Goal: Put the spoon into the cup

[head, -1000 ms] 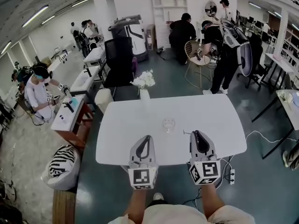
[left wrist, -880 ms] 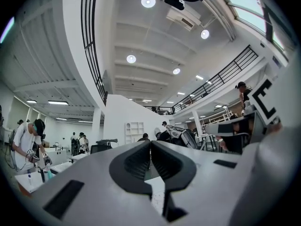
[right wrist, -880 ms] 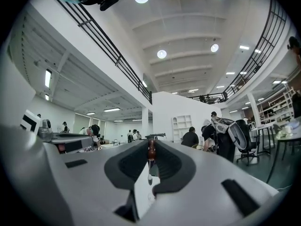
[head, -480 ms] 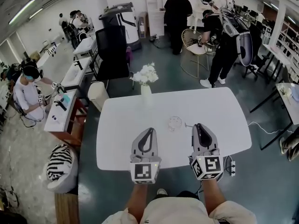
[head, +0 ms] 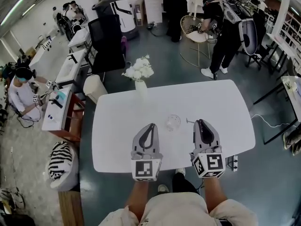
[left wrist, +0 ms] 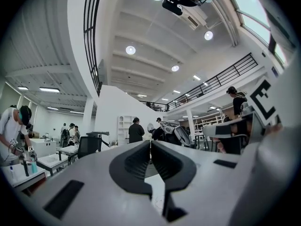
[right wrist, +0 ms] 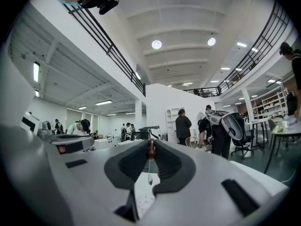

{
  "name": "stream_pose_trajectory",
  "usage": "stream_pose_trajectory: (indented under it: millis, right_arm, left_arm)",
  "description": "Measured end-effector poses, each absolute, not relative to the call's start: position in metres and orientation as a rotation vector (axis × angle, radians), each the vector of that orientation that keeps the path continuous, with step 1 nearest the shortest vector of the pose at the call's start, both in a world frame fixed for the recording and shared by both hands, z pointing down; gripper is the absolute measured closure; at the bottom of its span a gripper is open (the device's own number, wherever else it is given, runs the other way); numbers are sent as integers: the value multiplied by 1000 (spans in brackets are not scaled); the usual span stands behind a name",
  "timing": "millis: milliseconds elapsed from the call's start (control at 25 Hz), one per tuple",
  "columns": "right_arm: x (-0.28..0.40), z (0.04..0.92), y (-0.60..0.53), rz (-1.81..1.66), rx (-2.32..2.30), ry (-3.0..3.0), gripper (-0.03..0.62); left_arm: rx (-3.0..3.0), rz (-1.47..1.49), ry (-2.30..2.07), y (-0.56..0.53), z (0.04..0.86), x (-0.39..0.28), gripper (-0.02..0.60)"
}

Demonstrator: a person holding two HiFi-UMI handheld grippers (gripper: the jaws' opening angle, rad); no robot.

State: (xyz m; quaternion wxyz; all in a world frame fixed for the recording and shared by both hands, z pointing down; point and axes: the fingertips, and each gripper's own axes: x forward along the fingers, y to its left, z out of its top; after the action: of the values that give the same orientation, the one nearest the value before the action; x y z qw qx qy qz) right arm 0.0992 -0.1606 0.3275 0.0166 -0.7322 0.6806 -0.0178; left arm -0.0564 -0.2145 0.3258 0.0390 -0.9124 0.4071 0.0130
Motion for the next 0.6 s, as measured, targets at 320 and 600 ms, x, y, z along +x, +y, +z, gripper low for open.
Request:
stream_pose_trajectory:
  millis: [320,600]
  right_arm:
    - [151,342,-204,-128,-2218,2130,569]
    - [179,363,-236,-224,-2143,2176,569]
  left_arm:
    - [-2794,-7,1313,-249,342,-8,574]
    - [-2741,-55,1412,-275,356,15,574]
